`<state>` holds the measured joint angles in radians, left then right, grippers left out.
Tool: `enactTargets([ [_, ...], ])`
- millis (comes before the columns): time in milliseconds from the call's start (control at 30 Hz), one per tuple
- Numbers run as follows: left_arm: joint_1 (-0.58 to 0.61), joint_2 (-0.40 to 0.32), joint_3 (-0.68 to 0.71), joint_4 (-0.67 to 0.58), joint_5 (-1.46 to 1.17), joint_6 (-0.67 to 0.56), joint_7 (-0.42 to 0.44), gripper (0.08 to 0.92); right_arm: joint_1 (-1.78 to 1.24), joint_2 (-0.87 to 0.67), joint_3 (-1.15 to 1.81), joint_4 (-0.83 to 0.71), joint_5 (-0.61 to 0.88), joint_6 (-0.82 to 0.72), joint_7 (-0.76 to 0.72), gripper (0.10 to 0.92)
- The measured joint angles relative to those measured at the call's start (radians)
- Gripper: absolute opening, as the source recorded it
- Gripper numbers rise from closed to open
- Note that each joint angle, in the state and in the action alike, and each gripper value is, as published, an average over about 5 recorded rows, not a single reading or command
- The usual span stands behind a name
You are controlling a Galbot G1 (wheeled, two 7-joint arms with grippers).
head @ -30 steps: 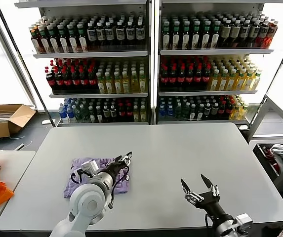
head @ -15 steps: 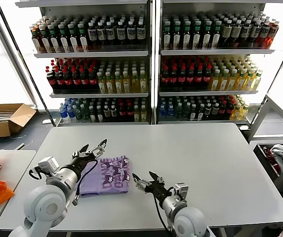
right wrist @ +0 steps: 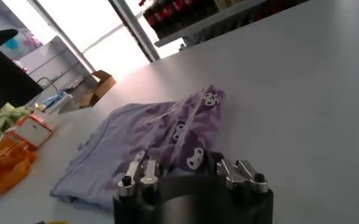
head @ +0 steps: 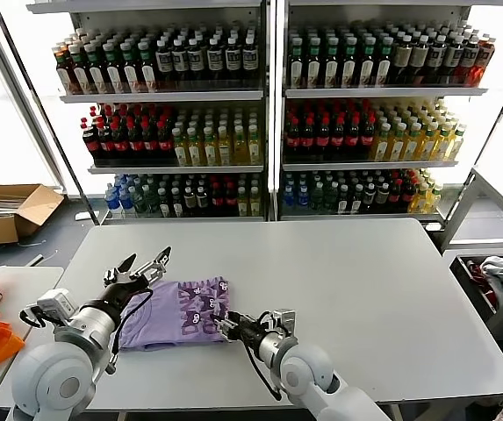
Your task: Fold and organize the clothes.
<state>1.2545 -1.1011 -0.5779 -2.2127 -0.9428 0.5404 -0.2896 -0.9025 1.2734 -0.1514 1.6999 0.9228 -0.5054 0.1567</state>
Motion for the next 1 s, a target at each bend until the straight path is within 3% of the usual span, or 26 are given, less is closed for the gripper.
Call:
enactTargets([
  [433,0.038,0.003,-0.033,-0.017,0.024,-0.004,0.036,0.823,0.014,-0.011,-0.011,-0.008,-0.014,-0.005,-0.021,0.118],
  [1000,0.057,-0.007,-0.048,-0.002,0.057,-0.028,0.075,0.823,-0.156,-0.248,0.196,0.133,0.028,0.011,-0.099,0.107],
])
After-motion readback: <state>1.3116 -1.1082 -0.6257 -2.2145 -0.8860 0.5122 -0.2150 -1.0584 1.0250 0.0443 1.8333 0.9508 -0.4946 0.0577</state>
